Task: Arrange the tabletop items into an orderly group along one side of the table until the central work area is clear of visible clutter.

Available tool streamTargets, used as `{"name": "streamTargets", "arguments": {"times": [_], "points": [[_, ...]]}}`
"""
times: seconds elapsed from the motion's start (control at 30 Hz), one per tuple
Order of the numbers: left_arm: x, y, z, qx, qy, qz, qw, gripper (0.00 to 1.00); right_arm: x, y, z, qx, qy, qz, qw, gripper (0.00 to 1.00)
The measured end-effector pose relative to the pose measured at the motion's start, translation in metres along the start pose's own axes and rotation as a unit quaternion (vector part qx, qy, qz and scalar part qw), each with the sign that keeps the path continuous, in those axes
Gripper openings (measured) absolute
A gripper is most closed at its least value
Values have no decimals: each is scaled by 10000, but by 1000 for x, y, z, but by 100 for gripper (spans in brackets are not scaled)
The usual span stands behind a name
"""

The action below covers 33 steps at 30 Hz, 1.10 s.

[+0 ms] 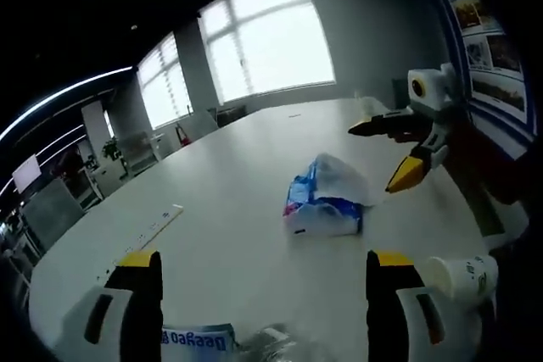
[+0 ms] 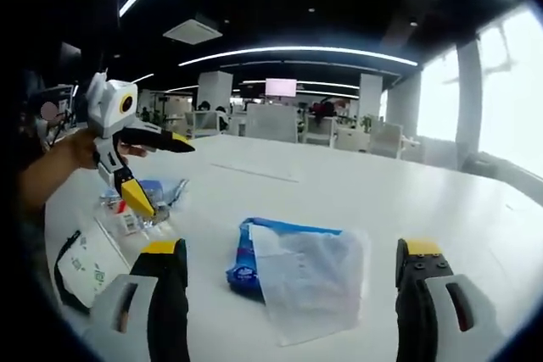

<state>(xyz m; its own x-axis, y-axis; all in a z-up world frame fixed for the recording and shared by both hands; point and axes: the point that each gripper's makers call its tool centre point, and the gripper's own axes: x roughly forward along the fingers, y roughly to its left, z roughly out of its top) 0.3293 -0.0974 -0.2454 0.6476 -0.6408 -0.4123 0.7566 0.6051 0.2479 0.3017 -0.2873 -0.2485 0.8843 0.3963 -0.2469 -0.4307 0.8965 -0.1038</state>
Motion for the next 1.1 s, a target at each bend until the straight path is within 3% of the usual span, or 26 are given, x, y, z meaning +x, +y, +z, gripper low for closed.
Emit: {"name": "streamTargets", "arguments": {"times": [0.7,1.1], "points": [[-24,6,-15,-64,37,140,9999,100,4,15,4,-1,-35,188,9998,100],[-43,16,-26,-31,61,446,9990,100,5,20,7,42,-100,251,9996,100]]}}
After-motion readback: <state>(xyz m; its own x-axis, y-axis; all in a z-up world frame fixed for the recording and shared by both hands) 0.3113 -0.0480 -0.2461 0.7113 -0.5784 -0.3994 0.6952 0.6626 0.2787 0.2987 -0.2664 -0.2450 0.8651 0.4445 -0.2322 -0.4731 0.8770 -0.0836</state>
